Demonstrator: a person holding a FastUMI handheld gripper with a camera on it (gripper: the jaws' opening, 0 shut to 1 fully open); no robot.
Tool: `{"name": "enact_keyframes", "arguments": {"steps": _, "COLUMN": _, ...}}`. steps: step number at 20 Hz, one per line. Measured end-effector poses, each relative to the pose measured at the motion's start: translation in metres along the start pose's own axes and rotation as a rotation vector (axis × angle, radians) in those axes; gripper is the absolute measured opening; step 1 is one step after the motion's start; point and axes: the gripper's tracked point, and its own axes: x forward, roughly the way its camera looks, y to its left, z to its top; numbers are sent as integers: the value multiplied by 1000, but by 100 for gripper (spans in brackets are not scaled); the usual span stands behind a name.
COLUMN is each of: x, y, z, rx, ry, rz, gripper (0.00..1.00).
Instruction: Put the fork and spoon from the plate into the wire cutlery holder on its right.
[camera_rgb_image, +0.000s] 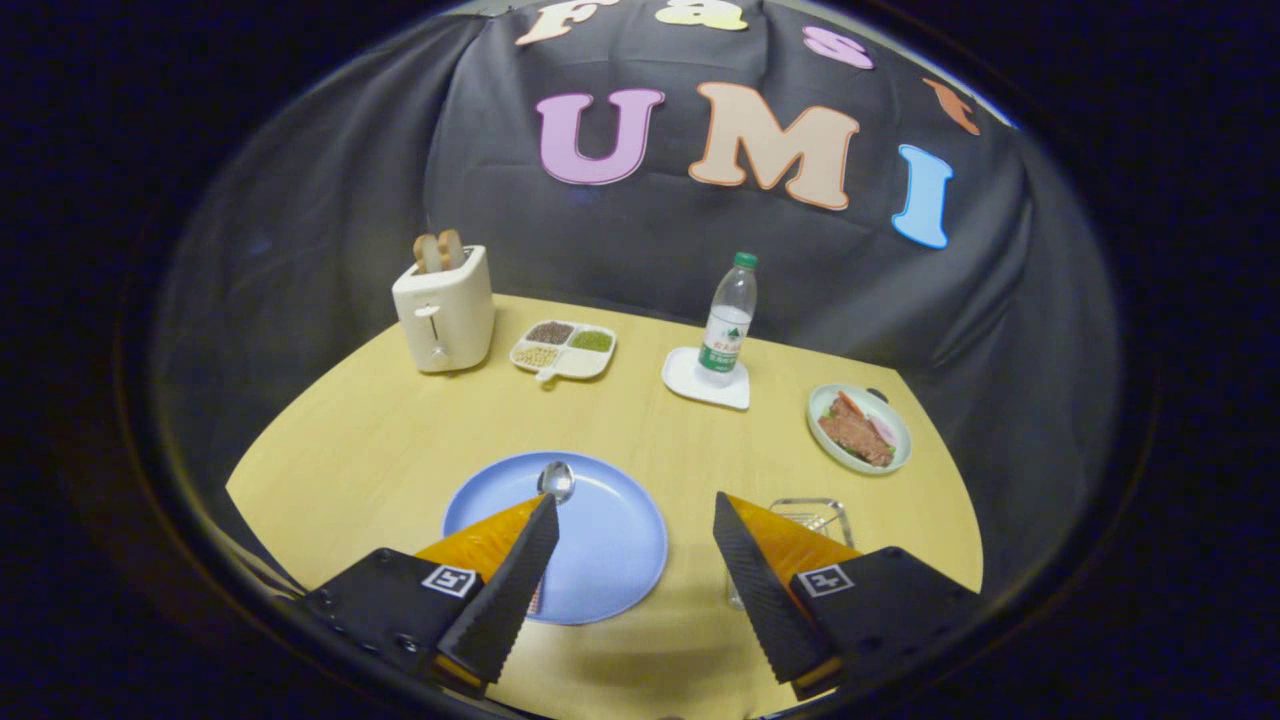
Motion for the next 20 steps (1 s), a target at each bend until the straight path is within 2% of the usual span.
{"name": "enact_keyframes", "arguments": {"steps": 4, "x": 18, "y": 31, "z": -26, "rx": -23, "ry": 39, "rz": 27, "gripper": 99}}
{"name": "enact_keyframes", "arguments": {"steps": 14, "x": 54, "y": 65, "z": -92, "rx": -67, "ry": 214, "rz": 82, "gripper": 98}}
{"name": "enact_keyframes", "arguments": {"steps": 19, "x": 64, "y": 75, "z": -104, "rx": -73, "ry": 255, "rz": 106, "gripper": 88}}
{"name": "enact_keyframes", "arguments": {"steps": 20, "x": 67, "y": 75, "z": -105, "rx": -77, "ry": 257, "rz": 100, "gripper": 83}}
